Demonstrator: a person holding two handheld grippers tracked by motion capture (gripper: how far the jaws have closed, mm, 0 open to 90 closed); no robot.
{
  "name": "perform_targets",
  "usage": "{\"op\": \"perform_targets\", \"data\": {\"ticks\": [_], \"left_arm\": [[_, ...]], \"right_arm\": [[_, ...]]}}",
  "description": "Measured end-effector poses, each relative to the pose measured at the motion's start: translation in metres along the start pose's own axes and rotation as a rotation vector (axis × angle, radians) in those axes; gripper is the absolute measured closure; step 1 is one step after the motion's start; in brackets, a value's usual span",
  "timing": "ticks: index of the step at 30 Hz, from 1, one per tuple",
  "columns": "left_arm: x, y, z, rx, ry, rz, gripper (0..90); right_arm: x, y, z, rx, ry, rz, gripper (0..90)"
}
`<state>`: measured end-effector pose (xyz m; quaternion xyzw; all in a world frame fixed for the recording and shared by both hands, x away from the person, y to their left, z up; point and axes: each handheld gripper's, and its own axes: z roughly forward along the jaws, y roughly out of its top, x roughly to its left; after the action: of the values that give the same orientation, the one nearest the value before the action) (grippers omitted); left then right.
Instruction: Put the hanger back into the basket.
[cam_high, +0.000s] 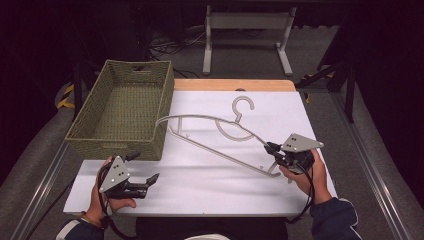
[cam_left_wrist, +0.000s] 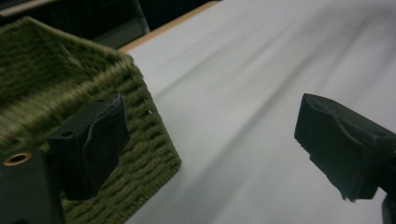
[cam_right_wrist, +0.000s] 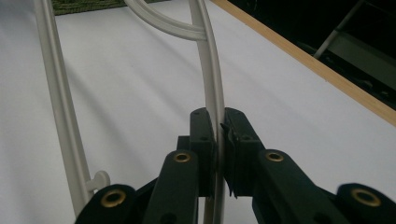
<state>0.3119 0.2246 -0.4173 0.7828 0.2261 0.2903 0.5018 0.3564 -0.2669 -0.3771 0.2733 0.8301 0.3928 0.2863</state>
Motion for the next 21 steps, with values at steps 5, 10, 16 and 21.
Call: {"op": "perform_targets", "data": {"ticks": [5,10,16,21], "left_arm": [[0.0,0.013,-0.013,-0.047,0.003,-0.015,13.0],[-0.003,0.019,-0.011,-0.043,0.006,0.007,13.6],[-0.01,0.03,-0.002,-0.006,0.026,0.032,15.6],[-0.011,0.033,0.009,0.062,0.041,0.023,18.7]], "right_arm": [[0.01,0.002,0.004,0.004,0.044,-0.06,83.0],[0.018,0.005,0.004,0.002,0.074,-0.112,83.0],[0.027,0.006,0.006,0.007,0.131,-0.172,83.0],[0.036,0.004,0.011,0.028,0.14,-0.215,82.9]]}}
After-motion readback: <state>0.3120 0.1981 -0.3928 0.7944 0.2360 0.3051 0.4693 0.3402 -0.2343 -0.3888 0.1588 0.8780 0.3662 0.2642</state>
